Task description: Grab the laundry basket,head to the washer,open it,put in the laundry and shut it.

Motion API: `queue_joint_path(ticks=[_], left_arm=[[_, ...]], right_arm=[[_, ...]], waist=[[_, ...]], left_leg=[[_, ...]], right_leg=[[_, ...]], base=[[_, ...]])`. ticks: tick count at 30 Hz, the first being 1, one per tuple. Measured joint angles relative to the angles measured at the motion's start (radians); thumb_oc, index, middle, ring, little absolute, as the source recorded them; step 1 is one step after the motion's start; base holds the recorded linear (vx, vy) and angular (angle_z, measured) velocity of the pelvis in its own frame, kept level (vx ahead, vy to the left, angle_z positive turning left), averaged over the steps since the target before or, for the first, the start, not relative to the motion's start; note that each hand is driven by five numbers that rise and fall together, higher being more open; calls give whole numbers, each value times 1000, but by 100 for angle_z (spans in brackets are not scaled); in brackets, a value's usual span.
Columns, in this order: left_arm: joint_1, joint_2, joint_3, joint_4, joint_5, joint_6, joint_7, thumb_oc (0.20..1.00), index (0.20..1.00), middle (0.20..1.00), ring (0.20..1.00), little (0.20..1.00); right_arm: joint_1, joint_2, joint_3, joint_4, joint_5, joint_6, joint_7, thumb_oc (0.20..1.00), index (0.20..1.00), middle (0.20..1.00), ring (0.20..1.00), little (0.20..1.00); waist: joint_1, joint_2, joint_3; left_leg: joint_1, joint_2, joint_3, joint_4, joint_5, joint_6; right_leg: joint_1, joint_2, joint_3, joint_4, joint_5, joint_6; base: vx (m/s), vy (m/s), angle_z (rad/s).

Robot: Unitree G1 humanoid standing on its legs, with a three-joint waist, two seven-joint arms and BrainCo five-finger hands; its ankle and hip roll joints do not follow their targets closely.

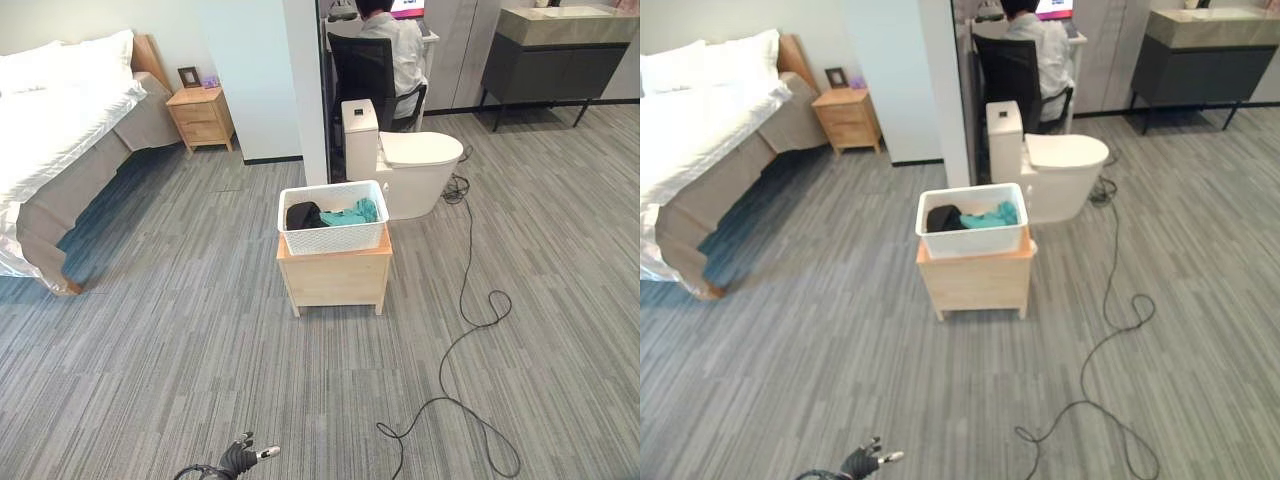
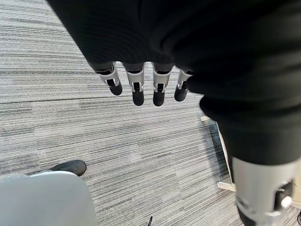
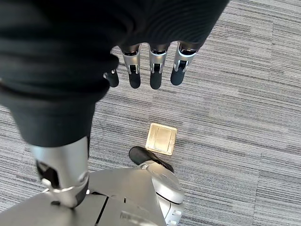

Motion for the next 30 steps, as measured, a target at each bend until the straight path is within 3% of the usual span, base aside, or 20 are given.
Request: queue_joint_path(ticks=[17, 24, 27, 28, 29, 30], left_arm=[[9, -1, 1, -3, -41, 0, -8, 1000, 1000, 1000, 1000, 1000], [25, 0, 9, -13, -78, 0, -5, 1000, 1000, 1000, 1000, 1000], [36, 3, 14, -39, -79, 0, 0, 1000, 1000, 1000, 1000, 1000], [17, 11, 31, -39, -89, 0, 2, 1000, 1000, 1000, 1000, 1000], [18, 11, 54, -39, -104, -1, 4, 1000, 1000, 1000, 1000, 1000], [7, 13, 75, -38, -110, 0, 7, 1000, 1000, 1000, 1000, 1000]], right_arm=[[7, -5, -24, 0, 21, 0, 8, 1000, 1000, 1000, 1000, 1000], [-1, -16, -37, -3, 60, -8, 16, 1000, 1000, 1000, 1000, 1000], [-8, -21, -37, -11, 88, -10, 16, 1000, 1000, 1000, 1000, 1000], [-21, -15, -36, -29, 113, -28, 17, 1000, 1000, 1000, 1000, 1000], [-35, -15, -34, -50, 124, -32, 17, 1000, 1000, 1000, 1000, 1000], [-35, -17, -25, -84, 127, -33, 16, 1000, 1000, 1000, 1000, 1000]], waist=[[-1, 10, -7], [0, 17, -5], [0, 17, 5], [-6, -17, 29], [0, -32, 41], [-4, -51, 59]], left_leg=[[-1, 5, 1, 0, 0, 0], [-13, 16, -3, 2, -1, -4], [-40, 22, -7, 34, 16, -38], [-86, 6, -16, 111, 26, -69], [-107, -2, -37, 145, 48, -99], [-131, -4, -45, 192, 45, -105]], right_leg=[[-1, 4, 2, 1, -2, 1], [-2, 22, 9, -18, 7, -16], [7, 34, 14, -48, 34, -27], [6, 11, 18, -72, 37, -37], [24, 11, 18, -90, 53, -43], [25, 5, 17, -106, 70, -47]], base=[[-2, -25, 0], [-9, -148, -2], [-21, -223, -1], [-7, -143, 1], [-11, -216, 7], [-1, -184, -1]])
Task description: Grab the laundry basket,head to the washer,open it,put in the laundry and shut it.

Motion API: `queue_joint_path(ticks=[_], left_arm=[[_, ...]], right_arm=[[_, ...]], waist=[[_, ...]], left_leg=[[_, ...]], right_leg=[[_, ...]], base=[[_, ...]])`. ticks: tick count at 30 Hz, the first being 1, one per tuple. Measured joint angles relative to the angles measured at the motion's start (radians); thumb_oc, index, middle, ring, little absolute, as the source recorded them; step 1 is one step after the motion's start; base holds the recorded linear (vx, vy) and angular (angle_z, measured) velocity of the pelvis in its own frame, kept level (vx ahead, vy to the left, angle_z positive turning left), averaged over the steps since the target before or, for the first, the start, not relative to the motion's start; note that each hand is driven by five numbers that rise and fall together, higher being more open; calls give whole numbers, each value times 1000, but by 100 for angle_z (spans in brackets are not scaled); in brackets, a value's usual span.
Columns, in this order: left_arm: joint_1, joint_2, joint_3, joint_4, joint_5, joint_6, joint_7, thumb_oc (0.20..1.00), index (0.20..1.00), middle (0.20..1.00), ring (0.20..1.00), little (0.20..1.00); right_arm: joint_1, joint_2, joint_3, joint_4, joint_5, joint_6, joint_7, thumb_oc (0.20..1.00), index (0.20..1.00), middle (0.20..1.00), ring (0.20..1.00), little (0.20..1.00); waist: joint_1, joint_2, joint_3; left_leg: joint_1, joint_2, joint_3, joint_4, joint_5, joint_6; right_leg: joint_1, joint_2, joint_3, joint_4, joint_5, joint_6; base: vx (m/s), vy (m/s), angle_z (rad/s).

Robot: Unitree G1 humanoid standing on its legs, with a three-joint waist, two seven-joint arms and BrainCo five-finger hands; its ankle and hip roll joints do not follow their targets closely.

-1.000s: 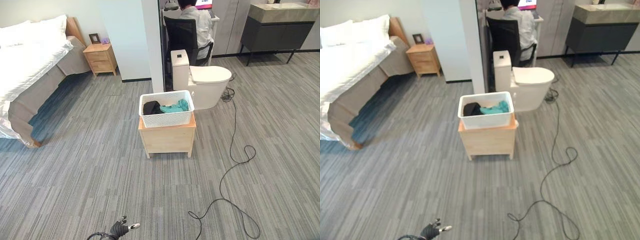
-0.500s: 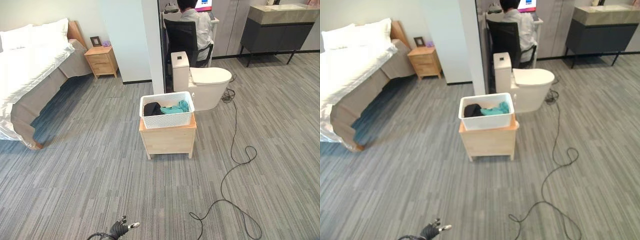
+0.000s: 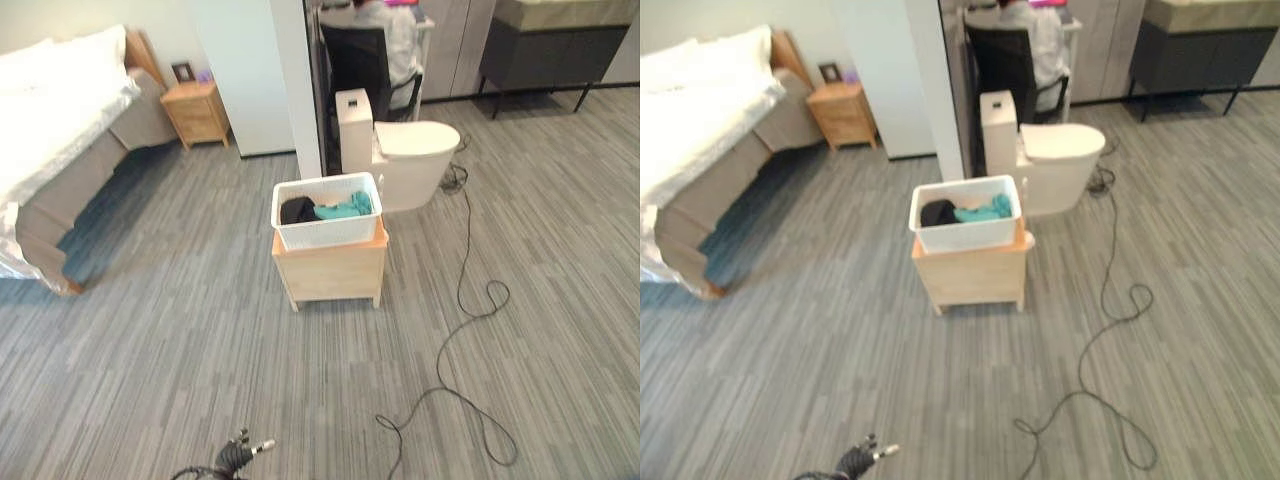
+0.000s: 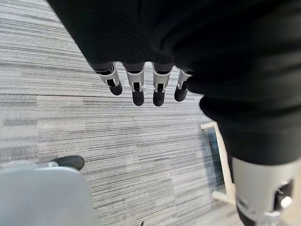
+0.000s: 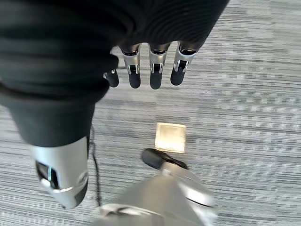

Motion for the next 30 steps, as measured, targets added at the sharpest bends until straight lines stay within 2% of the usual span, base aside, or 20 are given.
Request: queue_joint_path(ticks=[2, 3, 4, 6, 8, 9, 12, 15, 16, 18, 19, 20, 21, 22, 23, 24, 25, 26, 28, 30], left_arm=[[8, 6, 44, 0, -9, -1, 4, 1000, 1000, 1000, 1000, 1000], [-1, 9, 58, 6, -27, 0, 7, 1000, 1000, 1000, 1000, 1000], [-1, 23, 69, 6, -43, -1, 7, 1000, 1000, 1000, 1000, 1000], [1, 38, 72, 1, -48, 0, 8, 1000, 1000, 1000, 1000, 1000], [3, 37, 72, -12, -59, 0, 9, 1000, 1000, 1000, 1000, 1000], [0, 36, 72, -21, -78, -1, 9, 1000, 1000, 1000, 1000, 1000], [0, 31, 68, -29, -85, 0, 9, 1000, 1000, 1000, 1000, 1000], [6, 33, 73, -39, -85, 0, 20, 1000, 1000, 1000, 1000, 1000], [12, 34, 72, -40, -85, -1, 24, 1000, 1000, 1000, 1000, 1000], [11, 38, 72, -39, -85, -1, 27, 1000, 1000, 1000, 1000, 1000], [24, 40, 66, -41, -85, -1, 27, 1000, 1000, 1000, 1000, 1000], [22, 55, 63, -39, -84, 0, 27, 1000, 1000, 1000, 1000, 1000], [15, 65, 58, -44, -83, 0, 27, 1000, 1000, 1000, 1000, 1000], [-13, 68, 54, -50, -76, 0, 26, 1000, 1000, 1000, 1000, 1000], [-23, 70, 50, -59, -75, 0, 25, 1000, 1000, 1000, 1000, 1000], [-23, 81, 43, -91, -75, 0, 25, 1000, 1000, 1000, 1000, 1000], [-24, 96, 36, -115, -73, -1, 24, 1000, 1000, 1000, 1000, 1000], [-37, 106, 34, -133, -73, -4, 27, 1000, 1000, 1000, 1000, 1000], [-49, 118, 25, -168, -73, 0, 29, 1000, 1000, 1000, 1000, 1000], [-31, 124, 34, -206, -73, -6, 28, 1000, 1000, 1000, 1000, 1000]], right_arm=[[-1, 0, 17, -81, 3, -8, 1, 1000, 1000, 1000, 1000, 1000], [2, 0, 34, -125, 8, -16, 0, 1000, 1000, 1000, 1000, 1000], [-6, 7, 44, -155, 9, -18, 1, 1000, 1000, 1000, 1000, 1000], [-7, 13, 64, -178, 12, -16, 2, 1000, 1000, 1000, 1000, 1000], [-7, 7, 78, -205, 24, -10, 2, 1000, 1000, 1000, 1000, 1000], [-21, 4, 77, -230, 29, -10, 1, 1000, 1000, 1000, 1000, 1000], [-66, 2, 77, -240, 40, -13, 0, 1000, 1000, 1000, 1000, 1000], [-85, 9, 79, -245, 60, -14, 2, 1000, 1000, 1000, 1000, 1000], [-80, 12, 77, -247, 67, -15, 2, 1000, 1000, 1000, 1000, 1000], [-73, 18, 78, -239, 68, -13, 3, 1000, 1000, 1000, 1000, 1000], [-59, 27, 77, -220, 68, -15, 5, 1000, 1000, 1000, 1000, 1000], [-55, 46, 76, -224, 70, -14, 3, 1000, 1000, 1000, 1000, 1000], [-43, 55, 71, -229, 78, -21, 9, 1000, 1000, 1000, 1000, 1000], [-35, 54, 64, -243, 91, -18, 9, 1000, 1000, 1000, 1000, 1000], [-34, 53, 56, -255, 91, -18, 10, 1000, 1000, 1000, 1000, 1000], [-11, 52, 54, -277, 93, -18, 10, 1000, 1000, 1000, 1000, 1000], [-2, 50, 53, -295, 105, -19, 10, 1000, 1000, 1000, 1000, 1000], [4, 45, 53, -312, 107, -17, 10, 1000, 1000, 1000, 1000, 1000], [6, 32, 41, -380, 108, -15, 10, 1000, 1000, 1000, 1000, 1000], [27, 13, 31, -470, 114, -21, 10, 1000, 1000, 1000, 1000, 1000]], waist=[[2, -28, 29], [-6, -48, 47], [-2, -68, 67], [-4, -76, 79], [8, -78, 83], [14, -73, 83], [25, -49, 97], [50, -34, 90], [56, -36, 79], [65, -47, 70], [78, -57, 43], [79, -108, 24], [75, -129, 15], [61, -123, 21], [59, -117, 25], [56, -115, 27], [48, -117, 28], [39, -105, 36], [19, -70, 60], [-9, -31, 82]], left_leg=[[-58, 8, -28, 121, 9, -15], [-110, 9, -41, 205, 11, -21], [-141, 21, -37, 282, 13, -24], [-169, 64, -22, 310, 6, -15], [-179, 98, 0, 201, 6, -17], [-164, 105, 17, -37, 34, -32], [-176, 111, 3, -243, 92, -41], [-197, 100, -5, -251, 125, -35], [-197, 96, -7, -246, 140, -20], [-207, 84, -12, -161, 147, -6], [-197, 73, 1, -120, 152, 32], [-194, 29, 25, -110, 126, 52], [-175, 14, 45, -127, 118, 80], [-143, 5, 44, -140, 102, 104], [-118, 4, 37, -148, 90, 116], [-87, -12, 48, -145, 54, 149], [-48, -33, 38, -145, 33, 154], [-12, -39, 39, -141, -2, 180], [41, -26, 13, -156, -38, 182], [88, -16, 7, -181, -26, 166]], right_leg=[[1, 7, 2, 2, 4, -41], [1, 6, -2, 10, 0, -32], [18, 13, -2, -1, 0, -54], [44, 34, -14, -30, 0, -57], [40, 51, -17, -39, -8, -49], [27, 51, -15, -40, -9, -19], [32, 71, 2, -32, -18, -13], [82, 79, 34, -41, -62, 14], [100, 76, 41, -36, -71, 4], [153, 57, 64, -26, -122, 29], [156, 28, 88, 26, -170, 52], [142, -20, 86, 51, -193, 69], [89, -47, 74, 184, -215, 99], [5, -68, 78, 399, -206, 116], [-56, -90, 82, 536, -210, 130], [-129, -128, 87, 722, -132, 141], [-177, -181, 78, 842, -128, 145], [-237, -205, 74, 906, -123, 148], [-291, -192, 40, 869, -144, 134], [-346, -165, 24, 679, -155, 142]], base=[[41, -206, -1], [119, -88, -5], [102, -44, 9], [180, 25, 19], [328, 103, 17], [316, 110, 10], [340, 121, -14], [371, 155, -37], [654, 322, -41], [516, 299, -43], [248, 178, -36], [460, 392, -40], [321, 343, -1], [410, 425, 1], [281, 290, 6], [297, 240, 12], [349, 196, 8], [368, 117, 10], [345, 2, 9], [314, -83, 30]])
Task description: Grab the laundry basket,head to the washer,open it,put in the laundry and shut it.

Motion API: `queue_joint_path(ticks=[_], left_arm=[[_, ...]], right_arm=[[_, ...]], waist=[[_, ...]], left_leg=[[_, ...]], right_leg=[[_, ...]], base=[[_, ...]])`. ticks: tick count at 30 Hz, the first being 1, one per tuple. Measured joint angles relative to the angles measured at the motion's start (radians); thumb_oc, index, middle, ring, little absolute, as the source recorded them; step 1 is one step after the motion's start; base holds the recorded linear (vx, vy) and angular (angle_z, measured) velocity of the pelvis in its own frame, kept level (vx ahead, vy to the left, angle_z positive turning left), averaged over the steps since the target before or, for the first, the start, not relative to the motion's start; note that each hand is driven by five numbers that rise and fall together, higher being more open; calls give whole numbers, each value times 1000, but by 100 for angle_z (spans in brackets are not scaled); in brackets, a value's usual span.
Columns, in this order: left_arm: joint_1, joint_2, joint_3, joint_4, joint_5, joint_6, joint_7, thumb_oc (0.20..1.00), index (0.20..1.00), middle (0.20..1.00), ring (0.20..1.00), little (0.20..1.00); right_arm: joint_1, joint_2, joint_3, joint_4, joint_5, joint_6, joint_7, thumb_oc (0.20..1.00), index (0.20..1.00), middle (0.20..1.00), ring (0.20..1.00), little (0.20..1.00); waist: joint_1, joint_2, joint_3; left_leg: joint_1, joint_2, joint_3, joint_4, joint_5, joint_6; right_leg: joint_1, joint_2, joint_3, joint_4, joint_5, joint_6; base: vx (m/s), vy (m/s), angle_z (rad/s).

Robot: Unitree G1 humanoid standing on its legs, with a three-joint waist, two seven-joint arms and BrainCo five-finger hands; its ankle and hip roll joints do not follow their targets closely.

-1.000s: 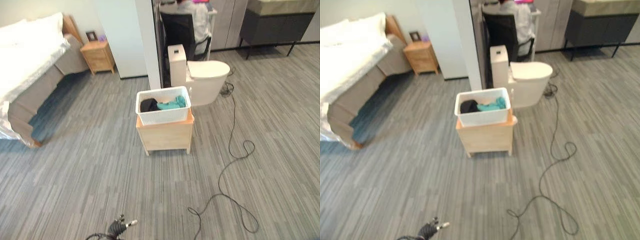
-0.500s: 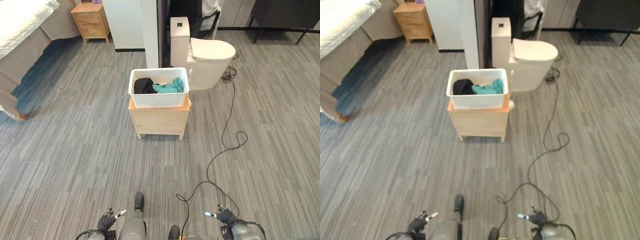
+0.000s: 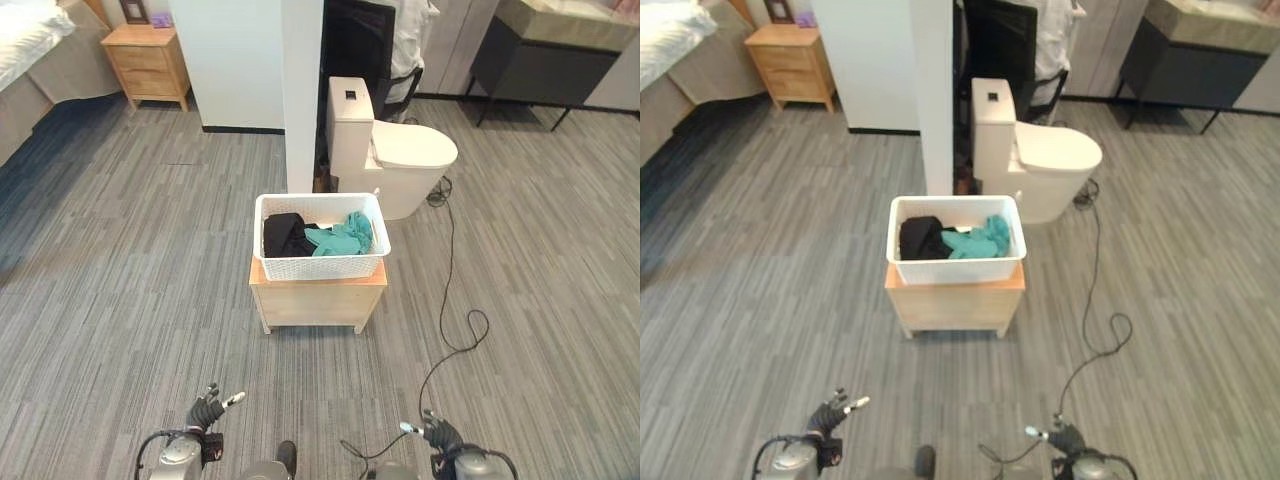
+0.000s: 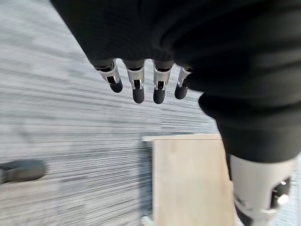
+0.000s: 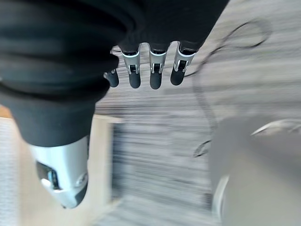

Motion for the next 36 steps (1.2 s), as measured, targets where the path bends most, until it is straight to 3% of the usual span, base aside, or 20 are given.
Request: queue_joint_path(ticks=[2, 5, 7, 8, 9, 10, 11, 14, 17, 18, 20, 22, 23, 24, 25, 26, 27, 29, 32, 36], left_arm=[[4, -2, 18, -17, 0, -1, 3, 1000, 1000, 1000, 1000, 1000], [5, 1, 30, -21, 1, -2, 12, 1000, 1000, 1000, 1000, 1000], [32, 2, 27, -30, 8, -2, 16, 1000, 1000, 1000, 1000, 1000], [44, -3, 27, -32, 10, -2, 16, 1000, 1000, 1000, 1000, 1000], [68, -23, 26, -42, 10, -2, 16, 1000, 1000, 1000, 1000, 1000], [74, -31, 18, -48, 12, -2, 15, 1000, 1000, 1000, 1000, 1000], [71, -40, 8, -59, 20, -3, 14, 1000, 1000, 1000, 1000, 1000], [87, -51, 12, -79, 32, -3, 15, 1000, 1000, 1000, 1000, 1000], [96, -49, 51, -124, 28, -1, 18, 1000, 1000, 1000, 1000, 1000], [101, -48, 62, -145, 26, -2, 24, 1000, 1000, 1000, 1000, 1000], [123, -44, 97, -272, 16, 2, 60, 1000, 1000, 1000, 1000, 1000], [114, -42, 102, -314, 7, -28, 86, 1000, 1000, 1000, 1000, 1000], [99, -42, 102, -312, 6, -28, 88, 1000, 1000, 1000, 1000, 1000], [117, -31, 112, -393, 14, -12, 103, 1000, 1000, 1000, 1000, 1000], [157, -24, 137, -499, 33, -6, 111, 1000, 1000, 1000, 1000, 1000], [180, -6, 167, -608, 69, -31, 127, 1000, 1000, 1000, 1000, 1000], [175, -1, 199, -654, 96, -32, 132, 1000, 1000, 1000, 1000, 1000], [155, 3, 205, -655, 124, -31, 132, 1000, 1000, 1000, 1000, 1000], [145, 55, 205, -668, 168, -18, 129, 1000, 1000, 1000, 1000, 1000], [101, 128, 214, -756, 243, 33, 134, 1000, 1000, 1000, 1000, 1000]], right_arm=[[8, -9, -5, -21, 8, 0, 0, 1000, 1000, 1000, 1000, 1000], [33, -8, -25, -44, 15, 3, -2, 1000, 1000, 1000, 1000, 1000], [51, -3, -41, -42, 14, 5, -4, 1000, 1000, 1000, 1000, 1000], [59, -7, -42, -42, 14, 6, -3, 1000, 1000, 1000, 1000, 1000], [69, -16, -44, -44, 13, 7, -3, 1000, 1000, 1000, 1000, 1000], [81, -22, -45, -46, 13, 6, -3, 1000, 1000, 1000, 1000, 1000], [90, -33, -46, -45, 13, 6, -2, 1000, 1000, 1000, 1000, 1000], [68, -40, -103, -53, 15, 7, -4, 1000, 1000, 1000, 1000, 1000], [90, -48, -162, -138, 66, 4, -12, 1000, 1000, 1000, 1000, 1000], [94, -51, -172, -161, 81, -7, -21, 1000, 1000, 1000, 1000, 1000], [95, -56, -196, -211, 121, -17, -48, 1000, 1000, 1000, 1000, 1000], [91, -73, -198, -210, 133, -20, -61, 1000, 1000, 1000, 1000, 1000], [89, -78, -199, -210, 134, -21, -67, 1000, 1000, 1000, 1000, 1000], [95, -80, -204, -275, 147, -9, -79, 1000, 1000, 1000, 1000, 1000], [105, -78, -214, -333, 150, -11, -81, 1000, 1000, 1000, 1000, 1000], [93, -85, -246, -391, 149, -30, -83, 1000, 1000, 1000, 1000, 1000], [76, -91, -284, -414, 149, -38, -92, 1000, 1000, 1000, 1000, 1000], [87, -125, -307, -436, 148, -42, -96, 1000, 1000, 1000, 1000, 1000], [83, -166, -309, -446, 148, -29, -96, 1000, 1000, 1000, 1000, 1000], [-6, -183, -255, -446, 148, 5, -90, 1000, 1000, 1000, 1000, 1000]], waist=[[-16, -2, 2], [-19, -40, 5], [-27, -81, -6], [-30, -87, -8], [-39, -63, -19], [-45, -50, -30], [-40, -44, -35], [-37, -38, -33], [-31, -69, -37], [-24, -76, -33], [-15, -84, -28], [-14, -92, -18], [-17, -85, -15], [-24, -81, -6], [-19, -91, -4], [-1, -99, 6], [5, -84, 15], [3, -42, 9], [3, 5, -14], [19, -17, -3]], left_leg=[[25, 1, -18, -20, -13, -18], [65, 4, -53, -41, -40, -43], [103, -3, -73, -46, -69, -64], [131, 6, -81, -50, -91, -68], [152, 54, -105, -44, -138, -73], [153, 76, -114, -30, -149, -80], [149, 101, -114, 0, -144, -87], [142, 144, -100, 81, -126, -116], [28, 141, -107, 368, -86, -187], [-29, 142, -117, 483, -93, -203], [-100, 162, -105, 489, -117, -192], [-139, 163, -103, 440, -102, -206], [-154, 163, -100, 437, -102, -205], [-169, 169, -102, 390, -120, -202], [-156, 170, -100, 285, -116, -200], [-147, 176, -105, 141, -74, -212], [-149, 194, -109, 81, -42, -211], [-150, 203, -101, 69, -13, -210], [-151, 177, -94, 65, 4, -187], [-157, 131, -14, -22, 92, -148]], right_leg=[[-37, 13, -10, -159, 29, 1], [-45, 34, 41, -497, 208, 41], [-14, 18, 39, -601, 275, 49], [6, 15, 35, -598, 344, 35], [29, 51, 25, -576, 368, 32], [40, 75, 25, -567, 360, 23], [52, 107, 22, -562, 339, -15], [83, 142, -7, -546, 302, -65], [155, 163, -20, -602, 283, -99], [173, 162, -16, -611, 287, -140], [195, 178, -9, -635, 270, -167], [203, 189, -19, -635, 275, -177], [216, 197, -21, -637, 269, -178], [246, 209, 3, -669, 258, -140], [245, 211, 14, -690, 260, -131], [234, 215, 32, -695, 257, -125], [246, 219, 32, -689, 272, -134], [264, 234, 28, -689, 251, -142], [247, 221, 42, -653, 223, -122], [166, 160, 86, -605, 214, -65]], base=[[370, -154, 27], [288, -122, 35], [381, -203, 32], [426, -282, 43], [184, -150, 44], [195, -184, 45], [231, -261, 31], [198, -334, 12], [35, -158, 5], [62, -69, -22], [56, -36, -10], [91, 100, -4], [249, 254, 4], [326, 310, -6], [216, 169, -48], [211, 182, -69], [134, 128, -57], [94, 150, -15], [37, 173, -24], [-60, 103, -25]])
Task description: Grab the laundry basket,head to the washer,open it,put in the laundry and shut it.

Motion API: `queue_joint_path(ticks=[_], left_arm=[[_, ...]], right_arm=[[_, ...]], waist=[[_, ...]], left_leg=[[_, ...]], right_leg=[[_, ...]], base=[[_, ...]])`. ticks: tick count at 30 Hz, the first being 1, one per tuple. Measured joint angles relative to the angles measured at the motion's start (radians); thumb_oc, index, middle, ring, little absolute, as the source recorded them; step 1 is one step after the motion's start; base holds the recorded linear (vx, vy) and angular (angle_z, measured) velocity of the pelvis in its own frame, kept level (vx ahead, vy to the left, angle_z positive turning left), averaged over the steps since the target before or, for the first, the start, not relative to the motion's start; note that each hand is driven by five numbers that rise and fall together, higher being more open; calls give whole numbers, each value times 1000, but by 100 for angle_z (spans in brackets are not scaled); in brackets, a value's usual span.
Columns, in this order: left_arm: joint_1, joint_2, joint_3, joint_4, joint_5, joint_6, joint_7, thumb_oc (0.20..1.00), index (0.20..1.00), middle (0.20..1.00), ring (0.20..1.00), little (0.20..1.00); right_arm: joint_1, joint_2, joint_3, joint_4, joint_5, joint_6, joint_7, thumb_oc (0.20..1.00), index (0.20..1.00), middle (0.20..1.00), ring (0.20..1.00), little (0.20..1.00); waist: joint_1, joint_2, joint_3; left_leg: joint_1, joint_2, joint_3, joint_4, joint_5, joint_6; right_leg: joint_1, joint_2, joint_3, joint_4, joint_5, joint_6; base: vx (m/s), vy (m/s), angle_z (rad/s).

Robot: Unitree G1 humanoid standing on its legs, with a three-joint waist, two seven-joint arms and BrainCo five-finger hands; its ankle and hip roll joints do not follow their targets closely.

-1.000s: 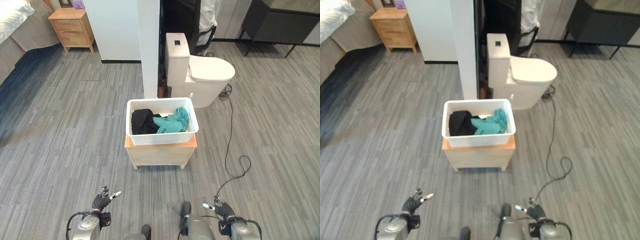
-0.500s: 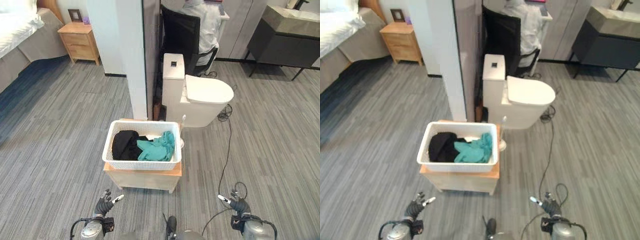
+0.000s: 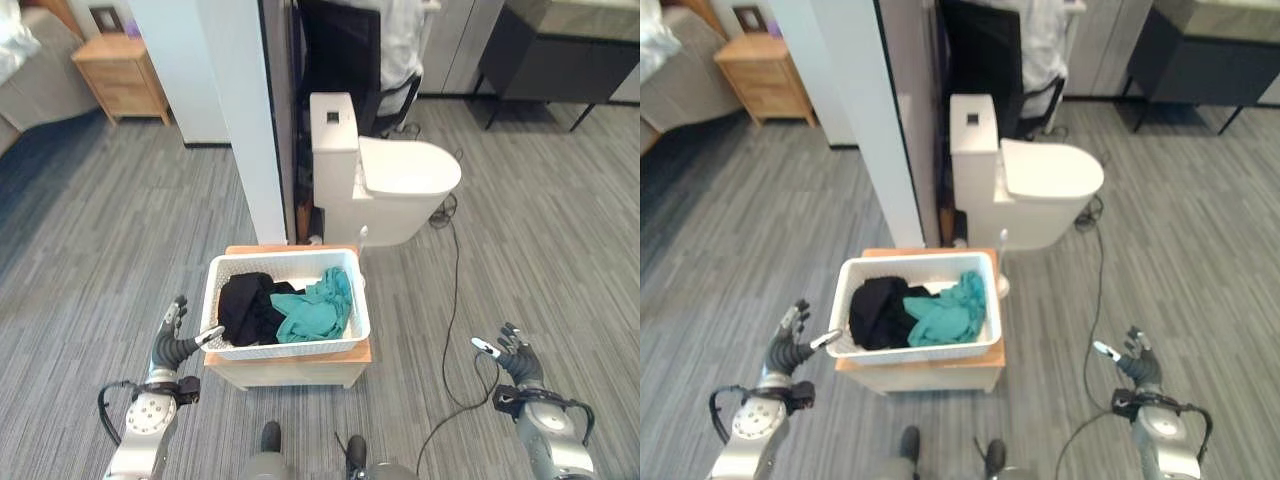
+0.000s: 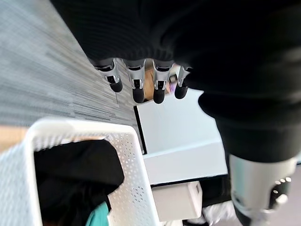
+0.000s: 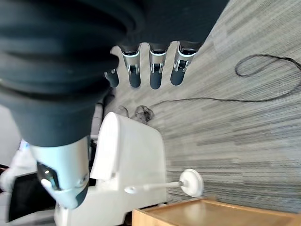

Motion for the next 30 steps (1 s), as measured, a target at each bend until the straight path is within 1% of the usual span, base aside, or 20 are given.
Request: queue_joint_path(ticks=[1, 4, 6, 7, 8, 9, 11, 12, 13, 14, 16, 18, 20, 21, 26, 30], left_arm=[[-22, 12, 3, -33, 12, 10, 0, 1000, 1000, 1000, 1000, 1000], [-69, 20, 16, -86, 40, 17, 2, 1000, 1000, 1000, 1000, 1000], [-134, 22, 26, -98, 40, 24, 7, 1000, 1000, 1000, 1000, 1000], [-162, 24, 25, -93, 41, 29, 13, 1000, 1000, 1000, 1000, 1000], [-190, 33, 12, -78, 41, 36, 21, 1000, 1000, 1000, 1000, 1000], [-246, 52, -13, -41, 44, 58, 26, 1000, 1000, 1000, 1000, 1000], [-321, 61, -24, 30, 55, 78, 37, 1000, 1000, 1000, 1000, 1000], [-351, 62, -28, 51, 63, 88, 46, 1000, 1000, 1000, 1000, 1000], [-432, 77, -52, 126, 68, 102, 73, 1000, 1000, 1000, 1000, 1000], [-508, 90, -48, 169, 67, 117, 94, 1000, 1000, 1000, 1000, 1000], [-582, 95, -54, 189, 53, 126, 118, 1000, 1000, 1000, 1000, 1000], [-642, 98, -57, 219, 4, 127, 150, 1000, 1000, 1000, 1000, 1000], [-663, 102, -55, 221, -25, 127, 161, 1000, 1000, 1000, 1000, 1000], [-676, 117, -60, 225, -43, 129, 175, 1000, 1000, 1000, 1000, 1000], [-696, 176, -73, 225, -49, 131, 194, 1000, 1000, 1000, 1000, 1000], [-693, 185, -70, 213, -37, 135, 196, 1000, 1000, 1000, 1000, 1000]], right_arm=[[-34, -1, 3, -5, -3, 8, 0, 1000, 1000, 1000, 1000, 1000], [-95, -10, 26, -21, -10, 16, 0, 1000, 1000, 1000, 1000, 1000], [-194, -21, 77, -24, -32, 30, 2, 1000, 1000, 1000, 1000, 1000], [-238, -24, 97, -23, -41, 40, 1, 1000, 1000, 1000, 1000, 1000], [-280, -35, 120, -22, -42, 48, 0, 1000, 1000, 1000, 1000, 1000], [-362, -51, 152, -18, -46, 59, 2, 1000, 1000, 1000, 1000, 1000], [-452, -55, 174, -2, -46, 73, -1, 1000, 1000, 1000, 1000, 1000], [-478, -55, 177, 3, -47, 77, -3, 1000, 1000, 1000, 1000, 1000], [-536, -63, 203, 23, -48, 94, -9, 1000, 1000, 1000, 1000, 1000], [-595, -64, 218, 24, -49, 98, -12, 1000, 1000, 1000, 1000, 1000], [-651, -63, 223, 37, -48, 98, -28, 1000, 1000, 1000, 1000, 1000], [-682, -64, 222, 50, -46, 99, -49, 1000, 1000, 1000, 1000, 1000], [-687, -64, 227, 45, -46, 99, -52, 1000, 1000, 1000, 1000, 1000], [-684, -64, 242, 40, -45, 102, -53, 1000, 1000, 1000, 1000, 1000], [-653, -64, 257, -6, -46, 111, -54, 1000, 1000, 1000, 1000, 1000], [-621, -65, 255, -40, -46, 113, -54, 1000, 1000, 1000, 1000, 1000]], waist=[[1, -3, 8], [11, -3, 21], [31, -2, 62], [34, -2, 77], [37, 1, 92], [41, 5, 128], [40, 3, 167], [38, -1, 176], [38, -11, 187], [35, -25, 223], [32, -40, 267], [27, -47, 282], [24, -48, 307], [24, -51, 315], [23, -53, 321], [24, -53, 321]], left_leg=[[-5, -15, 3, -9, 12, 2], [-14, -46, 1, -12, 12, 10], [-33, -57, -5, -9, 10, 13], [-51, -57, -4, -3, 10, 13], [-70, -57, -5, 3, 10, 13], [-97, -55, -4, 12, 11, 14], [-118, -52, -2, 14, 12, 15], [-128, -50, -2, 15, 13, 14], [-161, -46, -4, 28, 13, 14], [-172, -41, -3, 30, 15, 10], [-178, -37, -7, 30, 16, 8], [-201, -37, -9, 34, 16, 8], [-202, -36, -9, 36, 16, 8], [-204, -35, -10, 38, 16, 8], [-204, -30, -11, 40, 16, 8], [-204, -30, -12, 41, 16, 8]], right_leg=[[-3, -15, 1, -11, 12, 17], [-2, -43, 0, -30, 21, 35], [-15, -54, -1, -39, 21, 44], [-35, -54, -1, -35, 24, 46], [-50, -54, -1, -34, 27, 48], [-73, -52, -1, -34, 34, 46], [-94, -48, 1, -33, 39, 43], [-104, -47, 1, -34, 41, 42], [-131, -42, 1, -32, 44, 39], [-143, -36, 1, -31, 49, 34], [-146, -32, -1, -31, 50, 33], [-162, -31, -5, -35, 51, 31], [-161, -31, -5, -35, 51, 30], [-161, -30, -5, -36, 51, 30], [-157, -25, -6, -36, 51, 30], [-157, -24, -6, -36, 51, 30]], base=[[-47, 34, -3], [-108, 23, 10], [-205, 8, 6], [-206, 18, 3], [-141, 7, -2], [-97, 6, -2], [-108, -1, -5], [-112, 1, -2], [-63, 3, -3], [-56, -11, -3], [-41, -17, 2], [-34, -19, 7], [-28, -34, 5], [-21, -35, 2], [-4, -7, 0], [0, 0, 0]])
